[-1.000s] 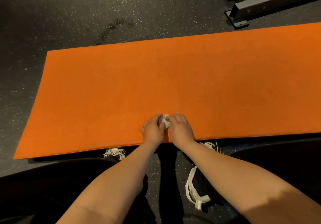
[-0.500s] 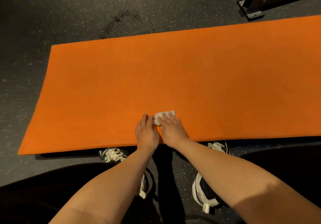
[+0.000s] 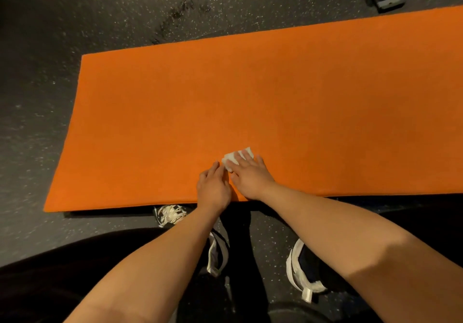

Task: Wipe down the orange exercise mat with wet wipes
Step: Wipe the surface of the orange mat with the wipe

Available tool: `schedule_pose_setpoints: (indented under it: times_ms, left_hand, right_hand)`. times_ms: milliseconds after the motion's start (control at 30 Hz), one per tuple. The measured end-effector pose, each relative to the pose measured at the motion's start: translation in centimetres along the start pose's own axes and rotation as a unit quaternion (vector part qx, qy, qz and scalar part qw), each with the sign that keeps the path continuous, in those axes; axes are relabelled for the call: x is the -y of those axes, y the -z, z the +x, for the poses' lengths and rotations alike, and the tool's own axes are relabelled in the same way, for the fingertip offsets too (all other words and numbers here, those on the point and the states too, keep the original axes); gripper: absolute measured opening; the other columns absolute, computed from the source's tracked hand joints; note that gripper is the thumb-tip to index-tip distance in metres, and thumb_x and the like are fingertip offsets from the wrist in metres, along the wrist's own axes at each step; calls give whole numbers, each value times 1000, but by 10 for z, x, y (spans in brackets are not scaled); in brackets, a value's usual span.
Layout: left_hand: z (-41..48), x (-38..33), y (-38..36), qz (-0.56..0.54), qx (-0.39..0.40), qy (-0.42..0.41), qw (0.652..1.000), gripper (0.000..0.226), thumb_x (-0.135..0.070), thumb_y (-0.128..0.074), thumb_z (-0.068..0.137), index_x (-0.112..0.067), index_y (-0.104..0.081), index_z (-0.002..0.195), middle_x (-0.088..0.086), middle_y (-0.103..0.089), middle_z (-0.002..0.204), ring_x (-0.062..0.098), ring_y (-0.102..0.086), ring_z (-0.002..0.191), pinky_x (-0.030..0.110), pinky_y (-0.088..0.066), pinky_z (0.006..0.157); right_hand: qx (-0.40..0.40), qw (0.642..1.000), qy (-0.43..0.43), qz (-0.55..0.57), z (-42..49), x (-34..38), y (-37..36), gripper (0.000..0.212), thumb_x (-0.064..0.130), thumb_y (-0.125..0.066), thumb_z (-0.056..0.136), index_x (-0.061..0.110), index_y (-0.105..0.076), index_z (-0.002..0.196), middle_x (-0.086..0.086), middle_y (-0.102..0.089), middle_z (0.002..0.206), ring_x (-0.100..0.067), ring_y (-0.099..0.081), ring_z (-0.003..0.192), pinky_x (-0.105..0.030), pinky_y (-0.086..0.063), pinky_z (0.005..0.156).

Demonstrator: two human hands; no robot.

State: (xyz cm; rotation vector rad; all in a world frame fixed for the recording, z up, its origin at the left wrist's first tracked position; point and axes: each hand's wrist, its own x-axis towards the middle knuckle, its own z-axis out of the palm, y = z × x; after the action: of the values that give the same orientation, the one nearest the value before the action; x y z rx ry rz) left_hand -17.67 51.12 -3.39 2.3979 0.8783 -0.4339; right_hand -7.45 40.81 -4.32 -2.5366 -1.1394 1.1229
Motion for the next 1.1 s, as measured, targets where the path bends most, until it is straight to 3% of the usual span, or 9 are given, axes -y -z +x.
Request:
schedule_pose_setpoints:
  times_ms: [167,233,367,433,567,633,933,1000,1100]
  left_hand:
    - [1,3,4,18,27,4,999,54,-24,-42,104,-17,-32,156,9,-15,167,36,-15,148,42,-19,119]
    - [1,4,6,13,28,13,999,53,-25,-42,104,-15,-33,155,12,-13,167,38,-13,149,42,-17,119]
    - [0,6,8,-37,18,34,999,53,-23,-41,104,-14,-33,156,11,-21,165,32,-12,152,39,-17,120]
    - [-2,7,11,-41,16,33,998,55,-19,-44,102,-14,-33,156,10,-20,166,32,-12,151,39,-16,120]
    - [-3,5,13,-24,22,34,999,58,-19,-46,101,-12,-31,156,11,-17,166,34,-13,149,40,-17,121]
    - [-4,5,13,-31,21,32,999,58,-18,-46,101,-10,-31,156,11,-18,166,34,-13,149,39,-17,120]
    - [-16,21,14,-28,1,53,998,53,-20,-43,103,-8,-34,154,12,-16,166,34,-7,151,37,-13,121]
    - [-15,21,14,-16,0,49,999,54,-21,-43,102,-11,-33,155,11,-18,166,33,-10,151,39,-14,121]
    - [-11,21,15,6,-18,63,998,54,-24,-46,99,-17,-39,153,7,-24,164,31,-18,149,44,-19,120]
  right_hand:
    - [-40,986,-161,17,4,-14,11,58,38,-22,109,25,-6,163,-4,11,170,-24,16,155,-52,9,124]
    - [-39,988,-149,24,4,2,5,60,34,-24,109,19,-1,163,-3,15,169,-22,17,155,-52,8,124]
    - [-4,1000,-24,20,2,28,-11,58,38,-21,110,22,-3,163,1,16,169,-16,17,154,-52,10,124]
    - [-18,999,-26,-8,4,20,-8,58,35,-24,110,23,-5,163,1,16,169,-17,18,154,-53,9,124]
    - [-72,979,-187,28,6,-10,8,65,36,-28,109,16,4,161,-2,31,164,-23,23,153,-52,5,124]
    - [-78,973,-211,49,8,-11,10,65,34,-28,108,13,4,161,-2,28,165,-22,21,154,-50,5,125]
    - [2,1000,8,6,9,37,-12,60,41,-24,109,22,-4,163,3,12,170,-23,20,154,-43,8,125]
    - [-10,1000,5,-12,9,26,-11,61,42,-24,109,22,-2,163,5,12,170,-20,18,154,-44,7,125]
    - [-55,992,-110,18,11,6,-5,62,43,-22,109,22,1,163,2,15,169,-22,19,154,-48,7,124]
